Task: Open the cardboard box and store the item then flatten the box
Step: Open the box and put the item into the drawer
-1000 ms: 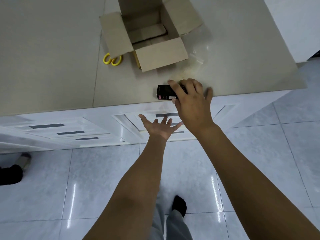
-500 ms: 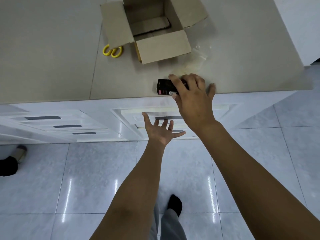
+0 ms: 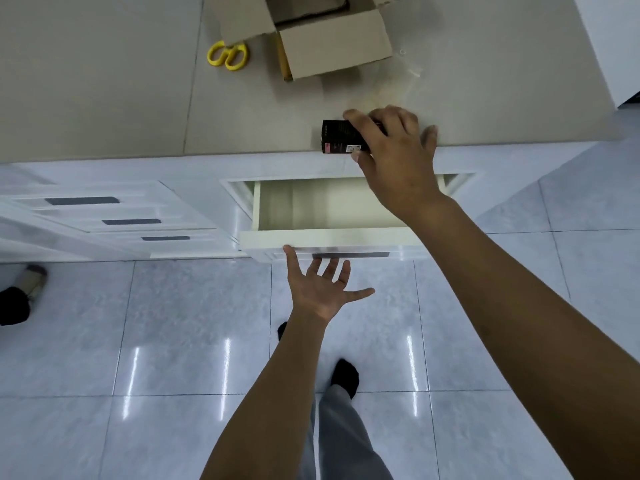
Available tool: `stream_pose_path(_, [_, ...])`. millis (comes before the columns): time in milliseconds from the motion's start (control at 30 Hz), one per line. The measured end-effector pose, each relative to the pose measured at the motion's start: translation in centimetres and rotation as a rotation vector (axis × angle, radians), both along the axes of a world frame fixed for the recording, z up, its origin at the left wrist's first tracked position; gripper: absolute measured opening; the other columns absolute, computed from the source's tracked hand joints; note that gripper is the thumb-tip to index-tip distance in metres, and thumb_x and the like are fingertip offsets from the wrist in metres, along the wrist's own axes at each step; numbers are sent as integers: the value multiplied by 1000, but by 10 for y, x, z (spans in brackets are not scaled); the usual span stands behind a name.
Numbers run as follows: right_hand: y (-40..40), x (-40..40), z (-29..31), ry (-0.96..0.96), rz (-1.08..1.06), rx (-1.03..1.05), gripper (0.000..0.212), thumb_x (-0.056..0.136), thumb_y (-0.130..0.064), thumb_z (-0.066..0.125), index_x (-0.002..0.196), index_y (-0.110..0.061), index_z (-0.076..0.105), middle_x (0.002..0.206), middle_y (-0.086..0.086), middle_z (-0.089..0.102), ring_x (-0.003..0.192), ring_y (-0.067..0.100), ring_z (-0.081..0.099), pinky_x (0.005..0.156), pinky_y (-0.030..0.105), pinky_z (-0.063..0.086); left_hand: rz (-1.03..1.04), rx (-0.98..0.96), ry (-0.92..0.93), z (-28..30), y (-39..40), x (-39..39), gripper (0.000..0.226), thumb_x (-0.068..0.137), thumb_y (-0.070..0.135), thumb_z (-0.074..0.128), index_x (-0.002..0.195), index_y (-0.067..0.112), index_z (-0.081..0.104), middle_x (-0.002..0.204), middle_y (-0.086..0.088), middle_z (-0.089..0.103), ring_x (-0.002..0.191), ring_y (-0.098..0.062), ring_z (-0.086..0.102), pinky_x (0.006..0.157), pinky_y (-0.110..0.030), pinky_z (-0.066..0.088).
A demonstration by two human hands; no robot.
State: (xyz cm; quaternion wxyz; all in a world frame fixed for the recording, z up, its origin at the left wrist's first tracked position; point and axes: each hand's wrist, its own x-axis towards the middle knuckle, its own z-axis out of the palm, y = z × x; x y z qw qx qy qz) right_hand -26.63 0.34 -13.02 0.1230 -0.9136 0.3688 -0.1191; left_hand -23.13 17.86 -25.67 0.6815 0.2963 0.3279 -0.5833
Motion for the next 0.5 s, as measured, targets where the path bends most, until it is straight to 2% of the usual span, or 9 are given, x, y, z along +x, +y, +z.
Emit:
stream_pose_path(133, [21,-4,0,13,12,-85,45,90,-29,53,135,-29,45,126,4,55,122,30,43,105,67,23,14,2,12,3,11,-6,98,52,74,77,132,24,52,138,-1,51,108,-31,61,86,-85,30])
stream_pose_path(233, [62,-8,-15,-38,188,-170,44,87,-34,52,131,-25,52,120,4,61,109,30,54,101,52,31,22,10,14,7,17,-9,98,52,74,77,132,23,53,134,-1,53,106,-29,60,87,-84,30])
stream_pose_path(300, [79,-12,-29,-4,337,-104,42,87,-34,51,128,-22,55,114,4,64,102,29,58,94,44,36,9,2,1,8,19,-10,99,54,75,74,135,23,52,139,-2,51,115,-28,57,86,-84,32])
stream_pose_path(333, [78,-13,-36,35,347,-16,42,87,-34,52,127,-20,55,109,6,66,98,30,60,88,41,40,10,3,3,8,19,-10,97,55,75,74,134,22,53,140,-3,51,117,-28,56,86,-83,33])
stream_pose_path(400, [60,-13,-55,94,215,166,41,87,-36,54,123,-16,53,99,9,68,89,33,62,78,39,46,13,10,21,5,21,-12,96,54,75,75,131,22,55,137,-1,54,110,-28,59,88,-83,32])
stream_pose_path(500, [23,-13,-85,147,-30,334,36,86,-30,56,118,-14,51,98,13,66,90,36,61,76,41,50,2,31,24,-1,25,-15,94,52,77,74,129,25,58,135,1,57,101,-29,62,89,-83,31])
